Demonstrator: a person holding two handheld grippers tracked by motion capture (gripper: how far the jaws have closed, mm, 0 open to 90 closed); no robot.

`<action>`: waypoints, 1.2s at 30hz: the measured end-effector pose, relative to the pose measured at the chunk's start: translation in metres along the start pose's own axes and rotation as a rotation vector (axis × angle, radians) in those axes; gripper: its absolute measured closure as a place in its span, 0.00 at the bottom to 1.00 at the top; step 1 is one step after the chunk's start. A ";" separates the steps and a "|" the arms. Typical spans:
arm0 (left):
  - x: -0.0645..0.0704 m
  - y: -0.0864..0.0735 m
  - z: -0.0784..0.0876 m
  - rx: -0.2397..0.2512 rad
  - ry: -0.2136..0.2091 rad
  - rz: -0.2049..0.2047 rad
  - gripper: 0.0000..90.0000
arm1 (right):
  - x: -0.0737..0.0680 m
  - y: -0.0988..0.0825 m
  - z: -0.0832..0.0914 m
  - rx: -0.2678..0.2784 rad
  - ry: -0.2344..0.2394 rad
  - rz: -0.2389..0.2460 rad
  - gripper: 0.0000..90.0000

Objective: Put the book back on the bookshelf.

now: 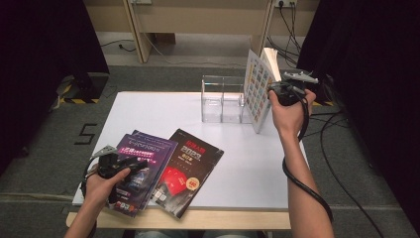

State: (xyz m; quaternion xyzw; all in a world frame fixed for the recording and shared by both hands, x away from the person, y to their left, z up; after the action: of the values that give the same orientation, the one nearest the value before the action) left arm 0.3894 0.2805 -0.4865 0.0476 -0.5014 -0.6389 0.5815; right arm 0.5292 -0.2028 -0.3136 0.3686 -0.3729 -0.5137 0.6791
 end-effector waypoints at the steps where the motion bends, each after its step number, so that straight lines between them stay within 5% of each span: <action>1: 0.000 0.000 0.000 0.000 0.000 0.001 0.42 | 0.000 -0.002 0.002 0.002 -0.001 -0.001 0.61; 23: -0.002 0.001 0.002 0.002 0.017 0.001 0.42 | -0.007 -0.028 0.020 0.024 0.028 -0.002 0.66; 31: -0.012 0.003 0.006 -0.014 0.093 -0.005 0.45 | -0.021 -0.055 0.018 -0.017 0.068 -0.006 0.68; 36: -0.020 0.005 0.012 -0.012 0.143 -0.009 0.63 | -0.027 -0.072 0.014 -0.043 0.088 -0.020 0.69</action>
State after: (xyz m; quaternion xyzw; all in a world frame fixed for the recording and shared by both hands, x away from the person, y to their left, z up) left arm 0.3917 0.3045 -0.4876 0.0918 -0.4545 -0.6396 0.6131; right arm 0.4810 -0.1928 -0.3747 0.3801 -0.3277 -0.5117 0.6974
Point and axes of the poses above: each handheld gripper's, and its own axes: z roughly backward along the jaws, y roughly out of its top, x roughly to its right, the point moved 4 cm from there along -z, roughly forward along the jaws, and after that the axes turned 10 degrees about z, right-handed, at the moved point
